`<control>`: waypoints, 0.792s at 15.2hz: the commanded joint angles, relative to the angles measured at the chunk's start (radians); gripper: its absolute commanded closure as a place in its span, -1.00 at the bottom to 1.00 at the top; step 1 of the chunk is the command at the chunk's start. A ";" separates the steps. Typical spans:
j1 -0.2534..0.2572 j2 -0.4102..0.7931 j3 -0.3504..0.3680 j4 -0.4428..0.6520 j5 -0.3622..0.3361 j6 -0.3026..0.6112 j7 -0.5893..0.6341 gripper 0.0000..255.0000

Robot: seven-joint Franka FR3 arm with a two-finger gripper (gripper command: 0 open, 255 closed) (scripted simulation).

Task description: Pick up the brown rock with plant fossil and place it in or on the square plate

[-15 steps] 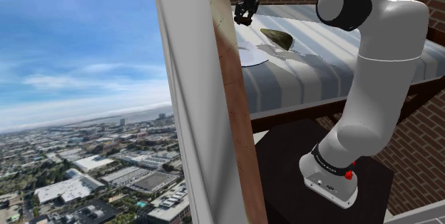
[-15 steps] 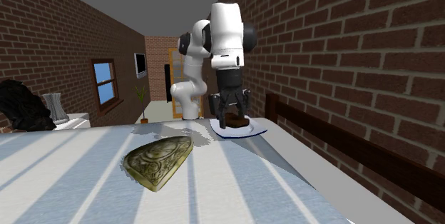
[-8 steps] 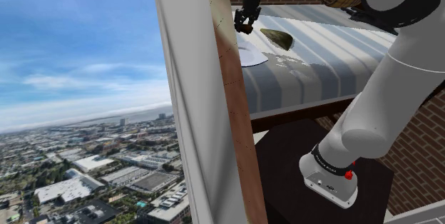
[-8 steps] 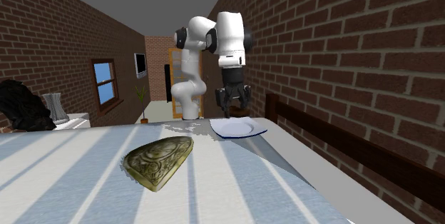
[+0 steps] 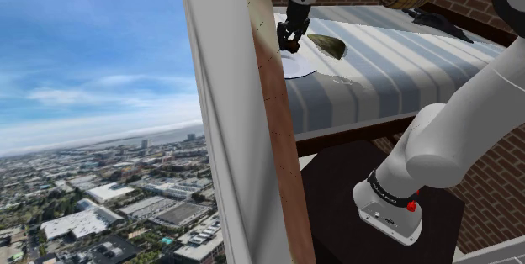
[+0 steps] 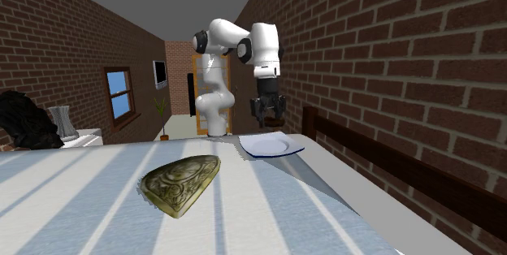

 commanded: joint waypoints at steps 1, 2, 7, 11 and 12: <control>0.002 -0.006 0.003 -0.030 -0.003 0.025 0.007 1.00; 0.002 -0.003 0.003 -0.040 -0.002 0.038 0.006 1.00; 0.001 0.017 0.000 -0.089 0.004 0.105 0.001 1.00; 0.001 0.034 -0.002 -0.121 0.010 0.154 -0.004 1.00; 0.001 0.034 -0.002 -0.121 0.010 0.154 -0.004 1.00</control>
